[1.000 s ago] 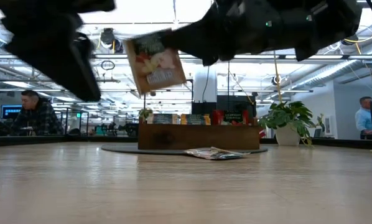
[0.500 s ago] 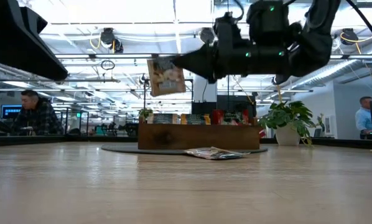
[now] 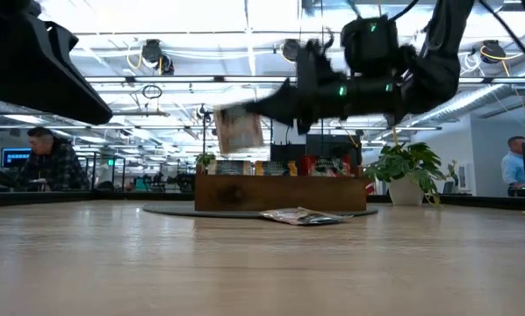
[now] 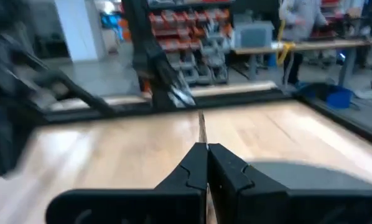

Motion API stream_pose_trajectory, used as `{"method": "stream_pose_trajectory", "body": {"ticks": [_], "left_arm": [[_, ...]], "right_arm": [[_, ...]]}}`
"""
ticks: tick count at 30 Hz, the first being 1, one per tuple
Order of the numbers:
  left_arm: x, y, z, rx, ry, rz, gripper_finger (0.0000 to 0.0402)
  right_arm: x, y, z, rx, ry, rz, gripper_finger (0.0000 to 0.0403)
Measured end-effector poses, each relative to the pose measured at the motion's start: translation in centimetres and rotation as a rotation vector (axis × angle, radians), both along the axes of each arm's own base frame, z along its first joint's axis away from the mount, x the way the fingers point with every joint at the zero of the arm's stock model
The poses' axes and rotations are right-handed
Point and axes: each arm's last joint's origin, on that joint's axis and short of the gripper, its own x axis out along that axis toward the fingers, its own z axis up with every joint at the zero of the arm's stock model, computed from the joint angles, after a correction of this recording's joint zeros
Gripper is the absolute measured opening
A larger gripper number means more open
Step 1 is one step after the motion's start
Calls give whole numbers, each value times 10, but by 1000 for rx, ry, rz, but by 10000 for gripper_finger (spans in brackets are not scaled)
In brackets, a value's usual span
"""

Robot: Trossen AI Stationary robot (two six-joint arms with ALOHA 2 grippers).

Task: Pick & Place Tea
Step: Put the brown tea bag into the left section of the wooden organizer

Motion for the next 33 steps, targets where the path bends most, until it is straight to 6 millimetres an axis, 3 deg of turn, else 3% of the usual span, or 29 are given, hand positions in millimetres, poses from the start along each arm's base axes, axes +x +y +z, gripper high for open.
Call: {"method": "stream_pose_trajectory", "body": {"ticks": [5, 13, 26, 33], "left_arm": [[2, -2, 1, 9, -5, -26, 35], [3, -3, 1, 5, 12, -52, 35], [3, -3, 1, 7, 15, -54, 35], [3, -2, 1, 6, 14, -51, 35]], "right_arm": [[8, -9, -31, 10, 43, -39, 0], [19, -17, -44, 20, 24, -14, 0], [19, -15, -54, 14, 124, -10, 1], [19, -13, -51, 16, 107, -4, 51]]}}
